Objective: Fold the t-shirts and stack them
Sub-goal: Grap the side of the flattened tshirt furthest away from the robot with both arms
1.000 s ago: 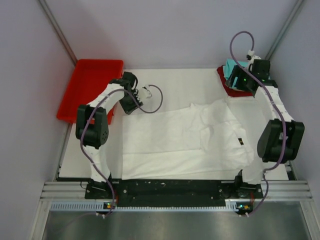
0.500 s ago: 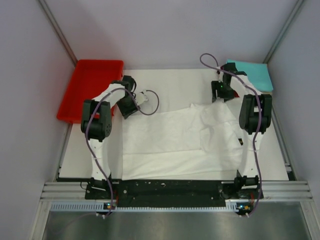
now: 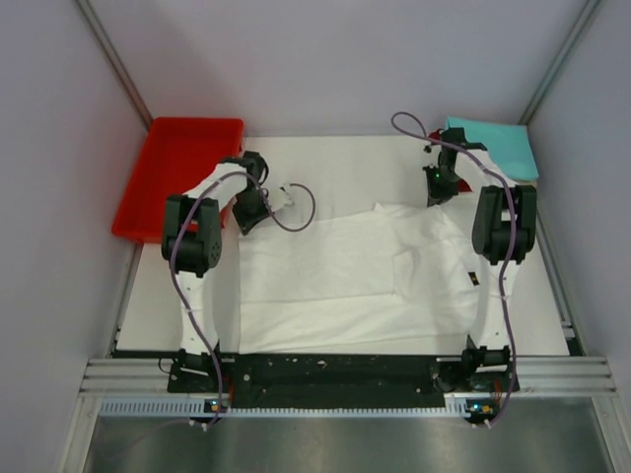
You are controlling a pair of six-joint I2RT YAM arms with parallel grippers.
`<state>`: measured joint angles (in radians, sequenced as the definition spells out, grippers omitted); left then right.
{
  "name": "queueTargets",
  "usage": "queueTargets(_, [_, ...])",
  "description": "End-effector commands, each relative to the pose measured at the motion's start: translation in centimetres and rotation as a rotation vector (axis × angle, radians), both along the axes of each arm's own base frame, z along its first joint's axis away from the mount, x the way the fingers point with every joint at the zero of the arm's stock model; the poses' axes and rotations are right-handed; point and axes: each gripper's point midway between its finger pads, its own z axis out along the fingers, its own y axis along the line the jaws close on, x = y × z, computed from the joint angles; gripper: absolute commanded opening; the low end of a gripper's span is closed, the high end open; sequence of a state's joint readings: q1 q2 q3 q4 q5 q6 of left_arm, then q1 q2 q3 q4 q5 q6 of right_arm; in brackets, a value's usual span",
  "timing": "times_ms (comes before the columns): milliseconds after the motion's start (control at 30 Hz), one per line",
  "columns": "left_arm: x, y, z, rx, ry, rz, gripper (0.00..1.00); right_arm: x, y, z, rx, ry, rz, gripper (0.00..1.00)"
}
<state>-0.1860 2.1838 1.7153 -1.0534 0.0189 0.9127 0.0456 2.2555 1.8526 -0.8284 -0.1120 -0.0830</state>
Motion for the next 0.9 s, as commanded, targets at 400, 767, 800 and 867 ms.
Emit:
queueTargets(400, [-6.7,-0.8,7.7,-0.143,-0.113,-0.001,0.00,-12.6,2.4,8.8,0.170,-0.192,-0.032,0.00])
queueTargets(767, [-17.4,0.2,3.4,-0.157,0.094,-0.072,0.00,-24.7,6.0,4.2,0.428,0.088,-0.241,0.26])
queueTargets(800, [-17.5,0.2,3.3,-0.157,0.102,-0.072,0.00,-25.7,6.3,4.0,0.445,0.118,-0.243,0.26])
queueTargets(867, [-17.2,0.1,3.2,-0.158,0.098,-0.072,0.00,-27.4,6.8,3.9,0.444,0.162,-0.249,0.32])
